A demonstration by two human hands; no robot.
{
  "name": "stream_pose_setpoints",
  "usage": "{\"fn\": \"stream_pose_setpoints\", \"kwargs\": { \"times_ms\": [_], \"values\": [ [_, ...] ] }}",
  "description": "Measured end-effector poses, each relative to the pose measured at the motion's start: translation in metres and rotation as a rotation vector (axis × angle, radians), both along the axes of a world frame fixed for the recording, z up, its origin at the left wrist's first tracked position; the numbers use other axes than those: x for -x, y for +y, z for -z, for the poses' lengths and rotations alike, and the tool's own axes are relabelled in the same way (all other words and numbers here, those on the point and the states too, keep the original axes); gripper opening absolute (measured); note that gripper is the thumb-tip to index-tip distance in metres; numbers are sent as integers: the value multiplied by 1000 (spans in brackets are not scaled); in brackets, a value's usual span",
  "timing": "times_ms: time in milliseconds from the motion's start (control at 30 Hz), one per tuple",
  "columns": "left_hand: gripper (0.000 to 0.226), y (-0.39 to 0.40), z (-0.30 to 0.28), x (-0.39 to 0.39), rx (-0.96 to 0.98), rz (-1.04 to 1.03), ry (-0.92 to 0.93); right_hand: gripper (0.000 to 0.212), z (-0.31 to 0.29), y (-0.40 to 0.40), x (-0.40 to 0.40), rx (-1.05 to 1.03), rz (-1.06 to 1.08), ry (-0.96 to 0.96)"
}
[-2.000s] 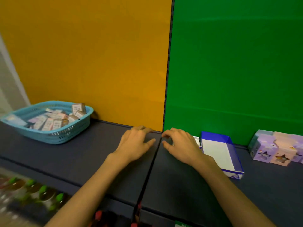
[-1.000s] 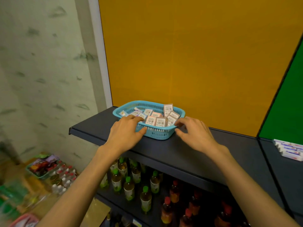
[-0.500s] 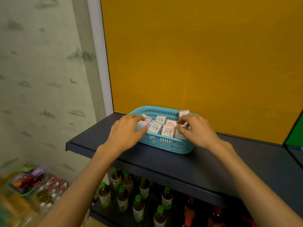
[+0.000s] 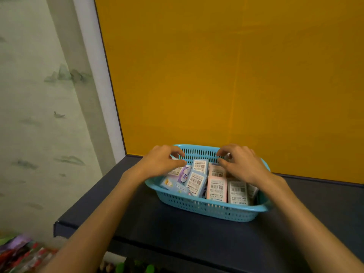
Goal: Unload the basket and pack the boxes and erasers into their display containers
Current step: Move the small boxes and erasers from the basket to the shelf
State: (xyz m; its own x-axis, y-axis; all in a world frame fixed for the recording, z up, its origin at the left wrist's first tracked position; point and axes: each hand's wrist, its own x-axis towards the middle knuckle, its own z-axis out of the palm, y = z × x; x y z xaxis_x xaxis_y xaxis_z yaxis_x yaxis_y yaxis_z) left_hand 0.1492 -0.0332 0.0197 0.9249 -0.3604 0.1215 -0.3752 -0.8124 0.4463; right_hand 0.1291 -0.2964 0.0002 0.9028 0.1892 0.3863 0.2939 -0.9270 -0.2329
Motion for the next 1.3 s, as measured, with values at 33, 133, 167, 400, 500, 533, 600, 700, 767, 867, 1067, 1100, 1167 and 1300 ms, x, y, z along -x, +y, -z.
{"fn": "stream_pose_setpoints", "kwargs": {
  "times_ms": [33,133,167,400,500,533,600,700,767,867,1067,1100,1167,1300],
  "values": [
    [33,-2,3,-8,-15,44,32,20,0,0,-2,3,7,6],
    [33,-12,8,-25,-64,194,114,19,1,-1,-6,0,41,19],
    [35,-16,10,-29,-90,243,122,19,2,-2,-6,3,55,20],
    [43,-37,20,-46,-268,485,216,13,11,0,5,11,107,122],
    [54,-39,23,-53,-296,500,197,13,15,1,9,6,119,170],
    [59,-39,24,-56,-297,495,206,13,16,1,9,6,121,176],
    [62,-37,26,-58,-286,494,232,12,15,1,11,5,124,186],
    [46,-32,25,-60,-231,530,214,14,12,5,15,-18,112,221],
    [42,-25,19,-59,-168,531,180,19,10,8,16,-8,113,281],
    [38,-11,10,-59,8,486,138,30,6,14,18,12,136,365],
    [30,10,-3,-54,552,268,318,50,4,28,17,118,198,457],
    [32,12,-4,-52,638,257,380,50,2,30,17,131,204,465],
    [36,17,-7,-48,773,259,488,49,-1,34,18,118,200,475],
    [42,23,-6,-45,985,291,592,41,-8,39,22,-109,146,480]
  ]
}}
